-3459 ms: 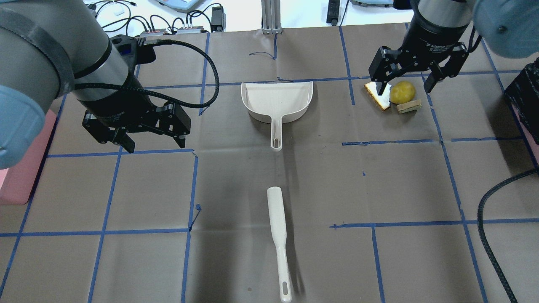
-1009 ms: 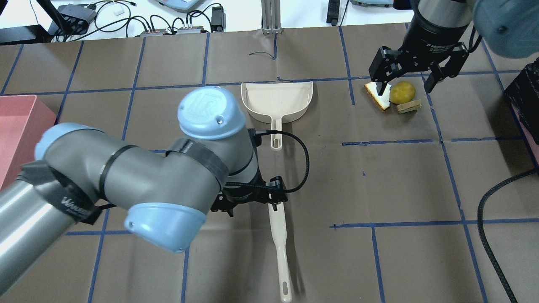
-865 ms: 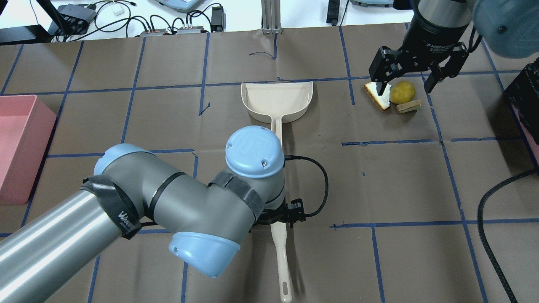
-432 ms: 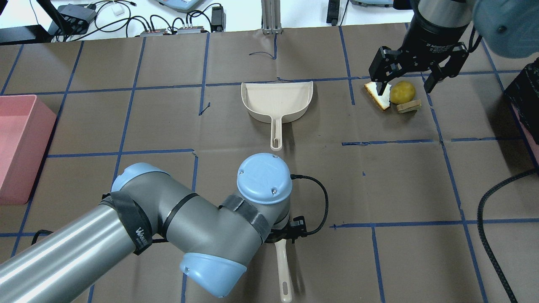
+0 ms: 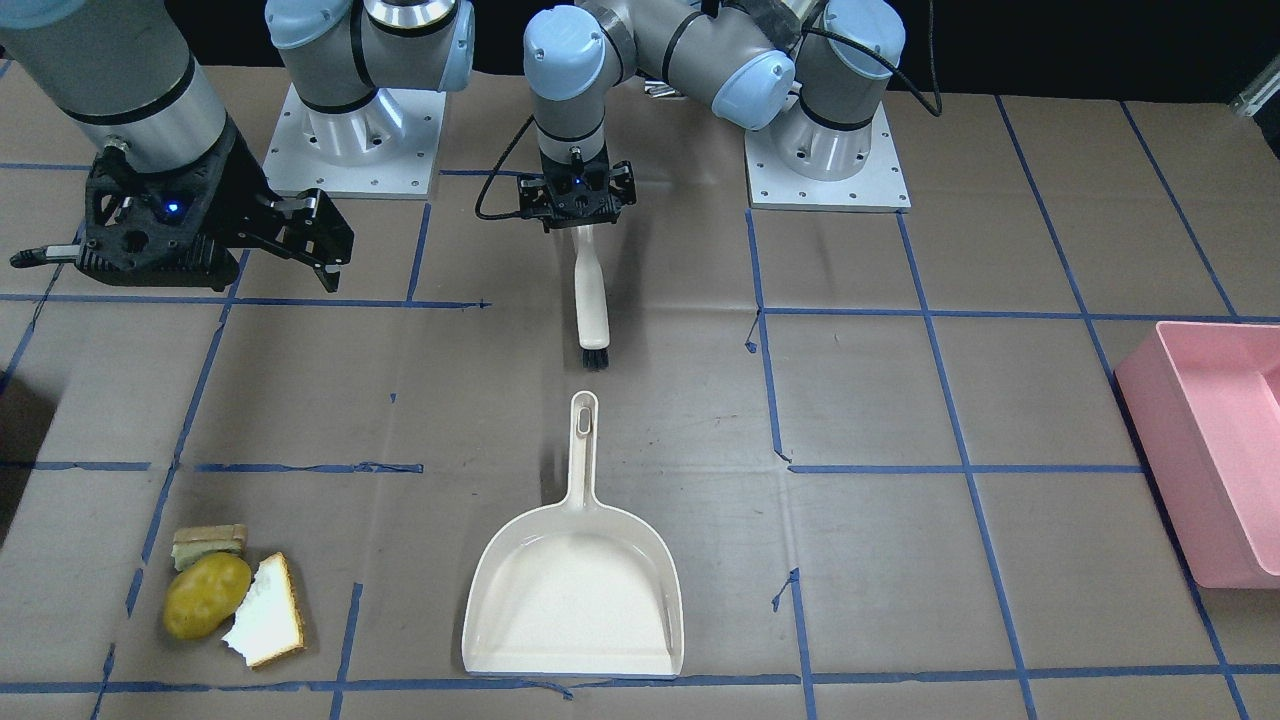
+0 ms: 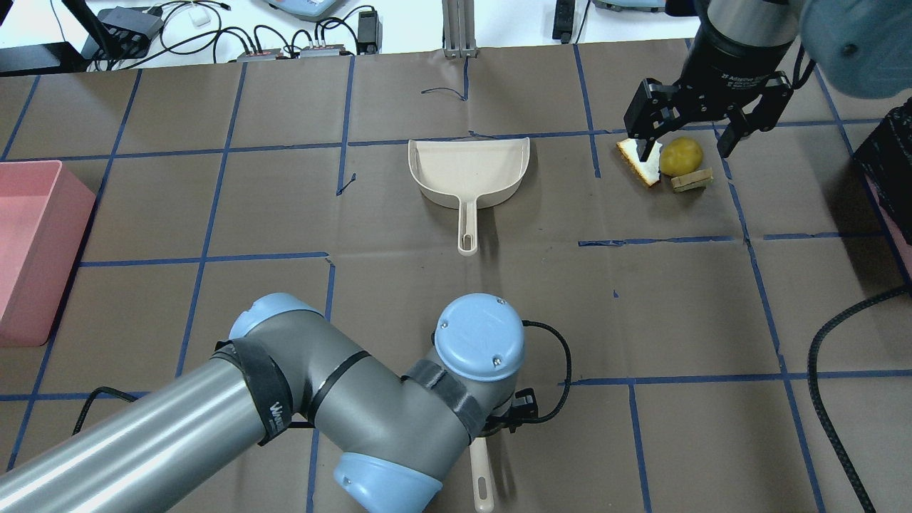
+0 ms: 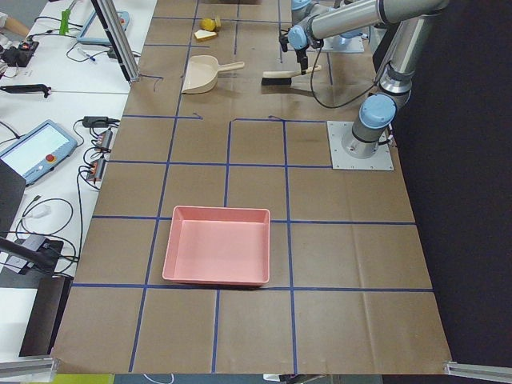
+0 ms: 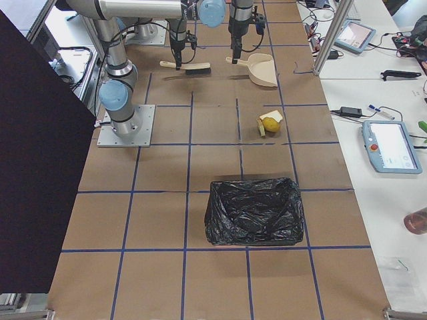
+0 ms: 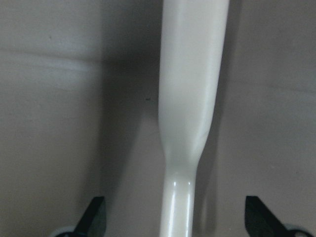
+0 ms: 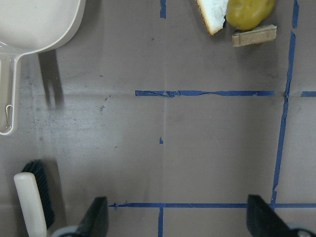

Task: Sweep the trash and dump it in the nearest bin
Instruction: 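Close the left gripper on the brush handle and lift it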

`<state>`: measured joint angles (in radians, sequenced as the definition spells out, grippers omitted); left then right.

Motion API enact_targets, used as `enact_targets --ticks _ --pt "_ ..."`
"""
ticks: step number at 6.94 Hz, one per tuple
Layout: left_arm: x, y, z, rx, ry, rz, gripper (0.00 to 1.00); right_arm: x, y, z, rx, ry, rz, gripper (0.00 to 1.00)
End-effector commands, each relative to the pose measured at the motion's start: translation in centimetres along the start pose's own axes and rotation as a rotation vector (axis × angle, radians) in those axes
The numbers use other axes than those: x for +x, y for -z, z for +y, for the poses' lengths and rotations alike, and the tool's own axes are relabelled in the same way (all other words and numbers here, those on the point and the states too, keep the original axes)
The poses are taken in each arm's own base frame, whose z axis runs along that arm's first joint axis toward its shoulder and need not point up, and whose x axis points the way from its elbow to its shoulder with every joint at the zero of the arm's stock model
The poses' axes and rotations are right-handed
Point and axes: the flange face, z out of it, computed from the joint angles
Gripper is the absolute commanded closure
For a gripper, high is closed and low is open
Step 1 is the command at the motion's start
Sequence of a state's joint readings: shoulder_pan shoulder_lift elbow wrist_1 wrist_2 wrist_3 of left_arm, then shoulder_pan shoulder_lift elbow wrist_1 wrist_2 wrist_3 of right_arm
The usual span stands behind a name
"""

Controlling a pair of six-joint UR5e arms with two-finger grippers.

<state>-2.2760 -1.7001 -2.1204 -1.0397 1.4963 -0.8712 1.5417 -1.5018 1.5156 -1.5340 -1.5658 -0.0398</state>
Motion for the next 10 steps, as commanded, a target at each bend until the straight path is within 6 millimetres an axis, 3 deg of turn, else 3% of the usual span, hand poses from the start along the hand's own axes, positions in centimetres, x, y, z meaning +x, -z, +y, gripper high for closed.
enact_targets --ticks 1,4,8,9,10 --pt "-0.2 -1.3 1.5 -0.012 -0.001 -0.017 0.07 0.0 -0.1 -0.1 -0.002 0.0 0.0 0.0" --pt "-0.2 -0.3 2.7 0.035 -0.024 0.015 0.13 0.0 -0.1 -0.1 -0.002 0.0 0.0 0.0" --pt "-1.4 -1.0 3.6 0.157 -0.045 0.003 0.16 0.0 -0.1 -0.1 -0.002 0.0 0.0 0.0" --pt "-1.3 -1.1 3.6 0.155 -0.041 0.009 0.29 0.0 -0.1 -0.1 -0.002 0.0 0.0 0.0" --pt "-1.2 -1.3 4.0 0.148 -0.05 0.008 0.34 0.0 -0.1 -0.1 -0.001 0.0 -0.001 0.0"
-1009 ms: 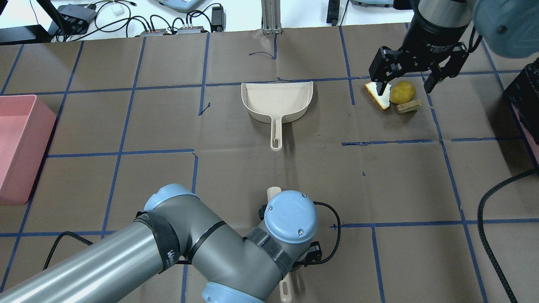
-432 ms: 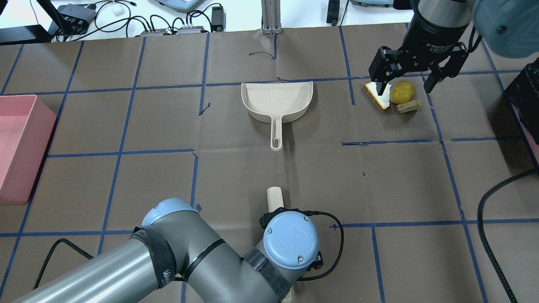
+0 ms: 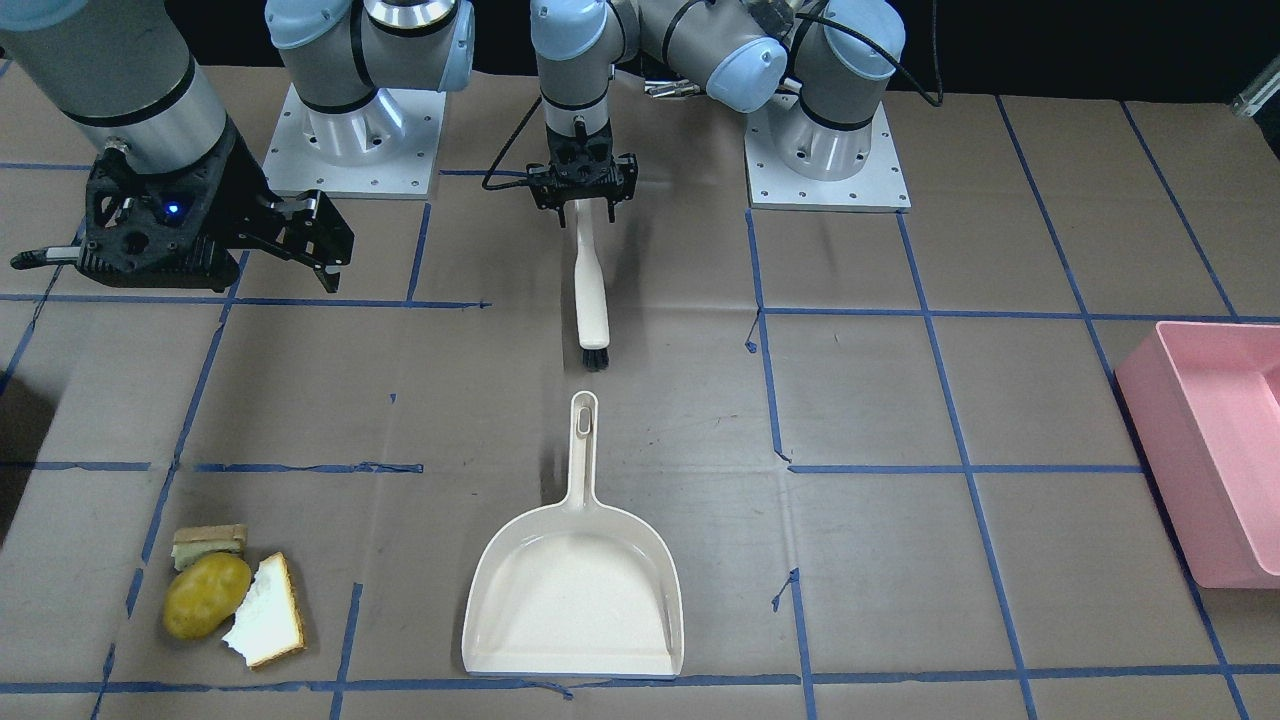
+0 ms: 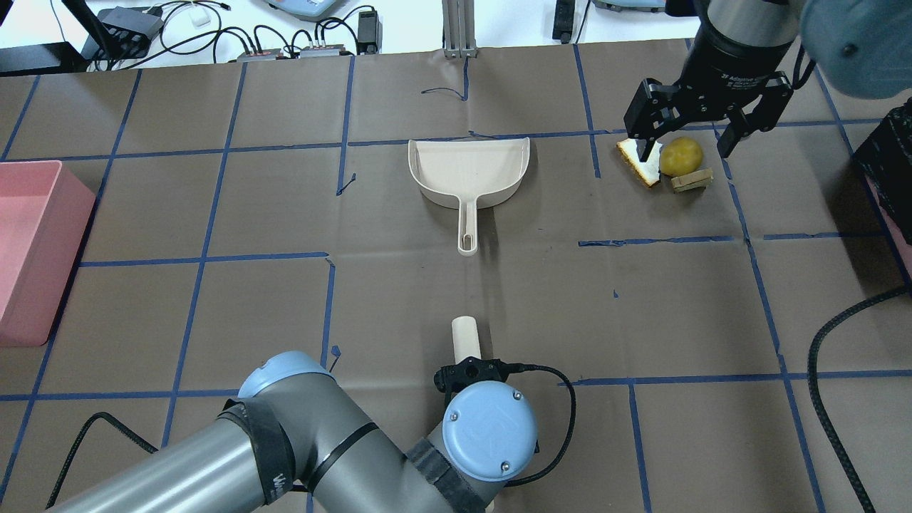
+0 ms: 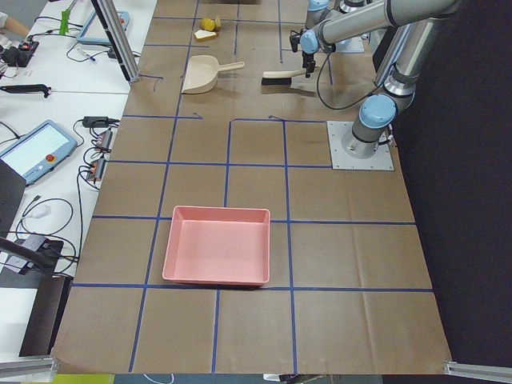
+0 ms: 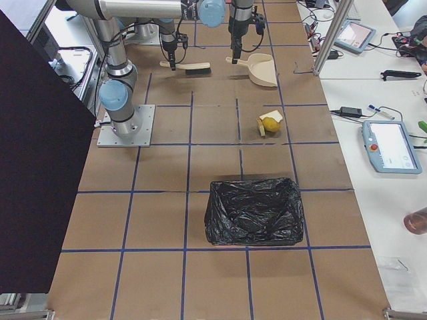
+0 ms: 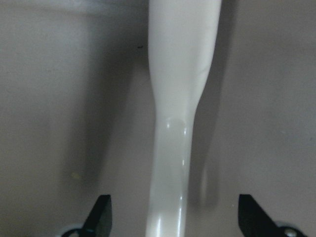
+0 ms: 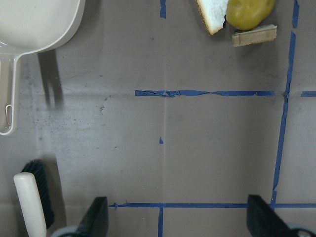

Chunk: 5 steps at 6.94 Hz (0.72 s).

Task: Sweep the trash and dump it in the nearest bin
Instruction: 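Close the left gripper on the brush handle and lift it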

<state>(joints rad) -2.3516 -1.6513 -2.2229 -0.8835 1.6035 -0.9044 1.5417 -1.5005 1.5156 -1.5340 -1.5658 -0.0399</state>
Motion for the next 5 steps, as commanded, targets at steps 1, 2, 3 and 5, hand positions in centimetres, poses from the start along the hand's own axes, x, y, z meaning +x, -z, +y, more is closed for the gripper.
enact_targets --ticks 1,2,3,5 --pt "0.28 -0.09 0.84 -0.004 -0.018 0.005 0.34 0.0 -0.01 -0.01 0.0 0.0 0.0 0.0" --pt "0.34 -0.09 0.98 -0.005 -0.021 0.006 0.36 0.0 -0.01 -0.01 0.0 0.0 0.0 0.0" --pt "0.3 0.11 1.16 -0.002 -0.025 0.009 0.47 0.0 -0.01 -0.01 0.0 0.0 0.0 0.0" --pt "0.39 -0.06 1.75 -0.043 -0.027 0.041 0.84 0.0 -0.01 -0.01 0.0 0.0 0.0 0.0"
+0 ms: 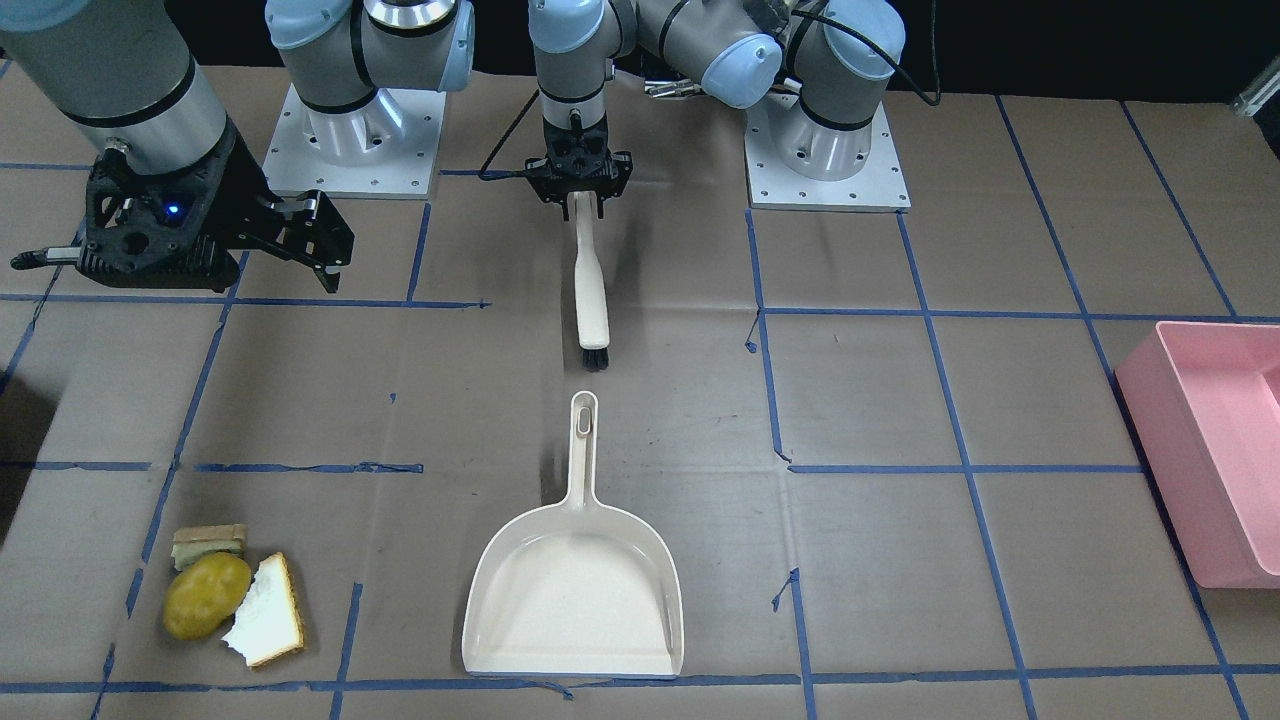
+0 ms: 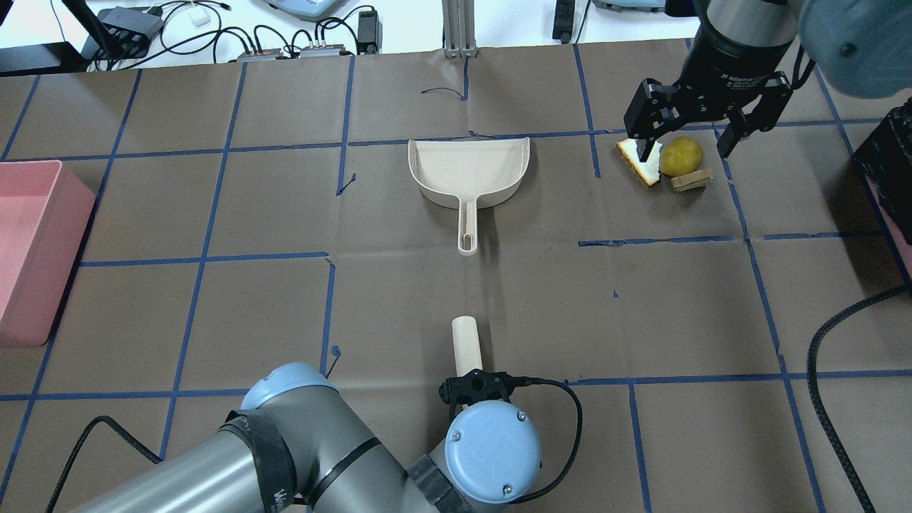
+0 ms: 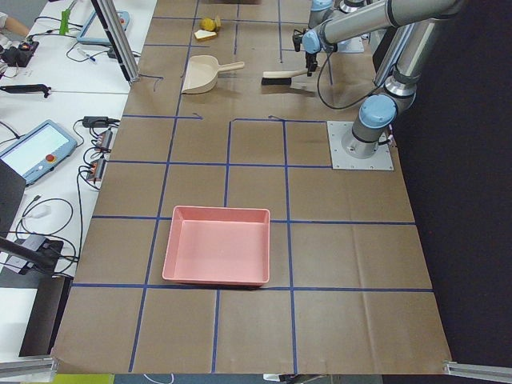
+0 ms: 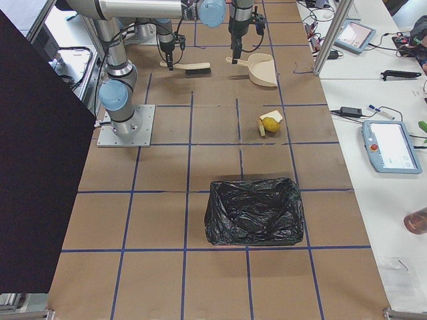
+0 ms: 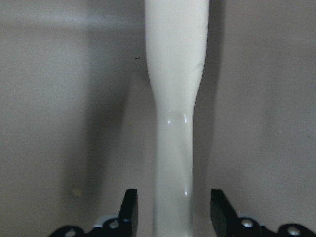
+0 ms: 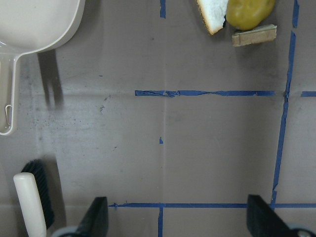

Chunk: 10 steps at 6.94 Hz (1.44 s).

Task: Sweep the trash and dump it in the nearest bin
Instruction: 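Close the left gripper on the brush handle and lift it, then carry the brush toward the dustpan with the left gripper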

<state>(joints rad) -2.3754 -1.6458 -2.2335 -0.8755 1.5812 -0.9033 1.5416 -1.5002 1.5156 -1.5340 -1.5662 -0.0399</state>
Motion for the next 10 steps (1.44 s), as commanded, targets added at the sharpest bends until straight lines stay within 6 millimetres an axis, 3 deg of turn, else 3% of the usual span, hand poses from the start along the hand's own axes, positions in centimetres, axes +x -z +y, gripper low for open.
enact_targets --ticks 1,3,4,6,8,10 --pt "0.5 0.4 0.7 -0.057 -0.004 0.06 0.97 0.0 0.0 0.0 0.0 0.0 0.0 0.0" --pt "-0.2 3.6 0.9 -0.008 -0.029 0.12 1.0 0.0 0.0 0.0 0.0 0.0 0.0 0.0" --pt "-1.3 5.7 0.8 0.027 -0.04 0.137 1.0 0.0 0.0 0.0 0.0 0.0 -0.001 0.0" --pt "-4.7 7.3 -0.1 0.035 0.02 0.027 1.0 0.0 0.0 0.0 0.0 0.0 0.0 0.0" --pt "-6.5 8.9 -3.1 0.036 0.106 0.028 1.0 -0.1 -0.1 -0.1 0.0 0.0 -0.001 0.0" --pt "-8.6 14.0 -7.5 -0.012 0.054 -0.013 1.0 -0.3 0.4 -0.5 0.015 -0.001 -0.002 0.0"
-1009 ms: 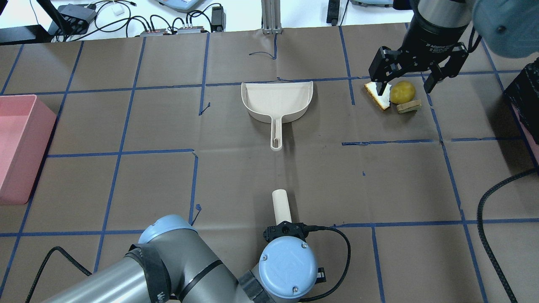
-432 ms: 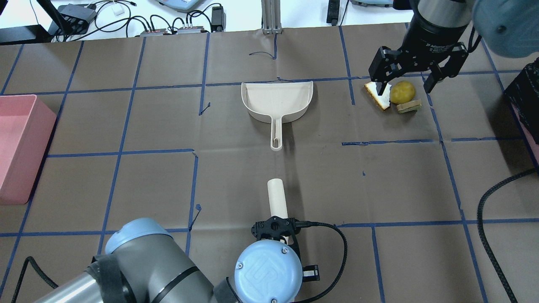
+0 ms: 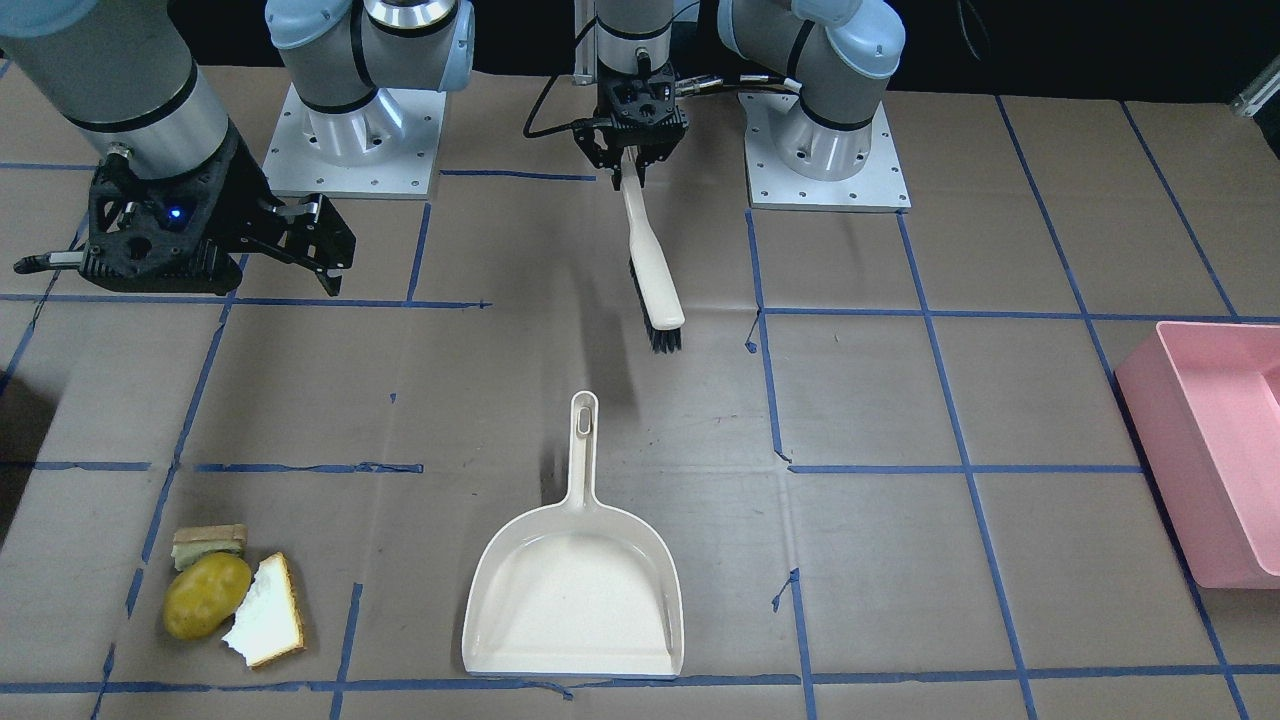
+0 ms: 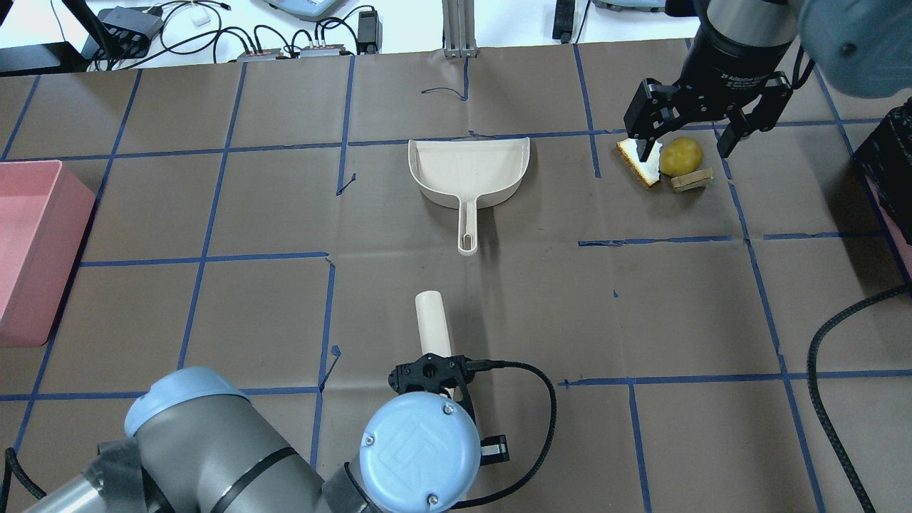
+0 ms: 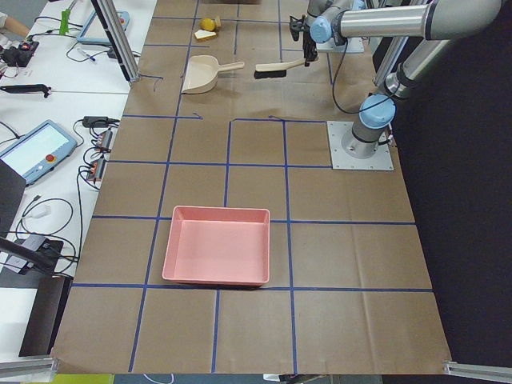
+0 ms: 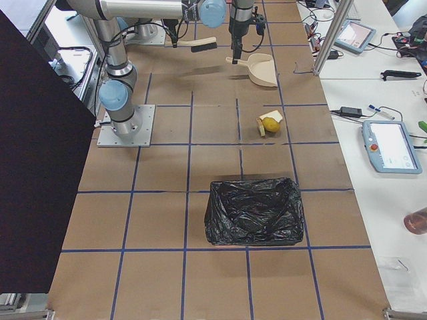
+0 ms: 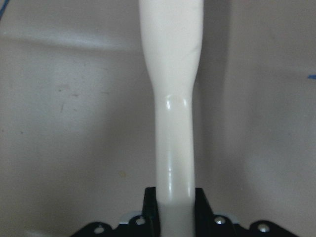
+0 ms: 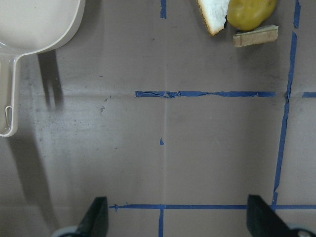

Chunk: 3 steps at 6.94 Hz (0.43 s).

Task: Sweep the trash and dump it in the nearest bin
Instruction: 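Carry the brush toward the dustpan with the left gripper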

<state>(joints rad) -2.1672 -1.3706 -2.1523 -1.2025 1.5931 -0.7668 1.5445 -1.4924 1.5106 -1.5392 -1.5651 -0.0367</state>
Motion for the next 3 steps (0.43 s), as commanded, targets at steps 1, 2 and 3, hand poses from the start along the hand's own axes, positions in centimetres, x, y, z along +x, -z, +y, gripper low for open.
enact_targets --ticks 1,2,3 --pt "-2.6 5.1 -5.7 -0.043 -0.015 -0.029 1.0 -0.3 0.7 -0.2 0.03 -0.007 -0.002 0.0" --pt "-4.3 6.6 -8.2 -0.051 -0.05 -0.028 1.0 -0.4 0.1 -1.1 0.04 -0.007 -0.005 0.0" --pt "-6.0 8.2 -10.4 -0.068 -0.042 -0.032 1.0 -0.7 -0.5 -1.7 0.042 0.001 -0.003 0.0"
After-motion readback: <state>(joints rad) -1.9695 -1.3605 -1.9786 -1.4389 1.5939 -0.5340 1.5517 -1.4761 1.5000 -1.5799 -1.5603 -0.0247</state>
